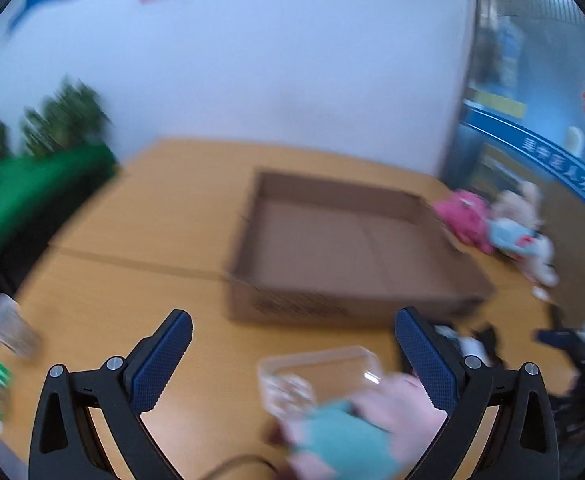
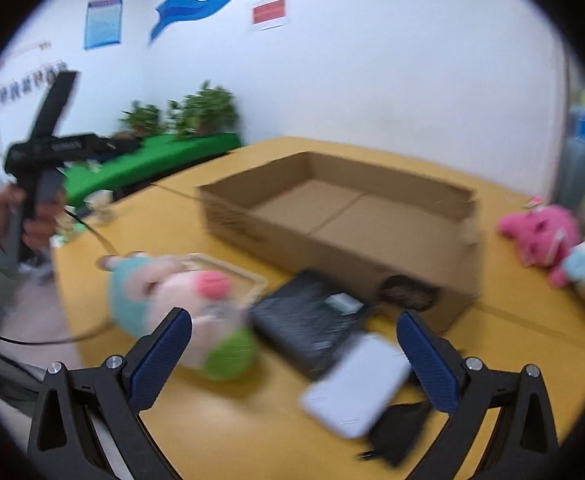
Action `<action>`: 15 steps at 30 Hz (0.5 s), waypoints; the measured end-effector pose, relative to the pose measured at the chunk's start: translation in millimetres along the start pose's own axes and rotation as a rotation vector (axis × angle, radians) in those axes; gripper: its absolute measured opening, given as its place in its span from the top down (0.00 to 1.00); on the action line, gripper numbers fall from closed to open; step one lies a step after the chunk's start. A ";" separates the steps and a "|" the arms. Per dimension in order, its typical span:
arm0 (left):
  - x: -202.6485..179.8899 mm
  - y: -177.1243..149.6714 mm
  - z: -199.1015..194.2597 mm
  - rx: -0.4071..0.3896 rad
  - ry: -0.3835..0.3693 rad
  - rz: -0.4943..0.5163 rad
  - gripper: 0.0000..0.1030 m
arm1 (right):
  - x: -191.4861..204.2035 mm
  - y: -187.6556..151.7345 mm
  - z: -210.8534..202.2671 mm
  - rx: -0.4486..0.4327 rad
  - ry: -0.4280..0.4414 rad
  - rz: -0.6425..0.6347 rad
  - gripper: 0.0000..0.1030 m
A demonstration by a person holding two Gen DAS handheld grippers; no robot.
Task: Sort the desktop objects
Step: 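Move both grippers toward the teal-and-pink pig plush on the table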
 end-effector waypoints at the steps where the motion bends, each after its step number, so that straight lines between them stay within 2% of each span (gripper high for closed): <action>1: -7.3 -8.8 2.3 0.011 -0.011 -0.009 0.00 | 8.1 -3.7 2.1 0.014 0.043 0.032 0.01; 5: -22.3 -25.8 -8.7 -0.029 -0.025 0.005 0.00 | 28.4 -21.1 8.9 0.063 0.094 0.101 0.01; 8: 3.1 -20.3 -31.0 -0.023 -0.010 0.021 0.00 | 37.0 -28.3 7.5 0.079 0.111 0.152 0.01; 10: 32.6 -21.2 -66.0 -0.008 0.096 0.066 0.00 | 43.2 -30.6 12.3 0.095 0.092 0.134 0.01; 12: 62.0 -20.8 -95.2 0.049 0.227 0.157 0.00 | 53.4 -31.4 17.2 0.107 0.077 0.099 0.01; 15: 83.9 -33.1 -125.1 0.210 0.367 0.348 0.00 | 72.9 -32.3 31.6 0.129 0.061 0.031 0.01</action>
Point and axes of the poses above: each gripper's, at about its wrist camera, not at the fingertips, and z roughly the way its jaws point, x to its left, y to its top, the point moved 6 cm from there along z, roughly the way its jaws point, and after that the axes turned 12 degrees about -x, right-handed, at the moved point
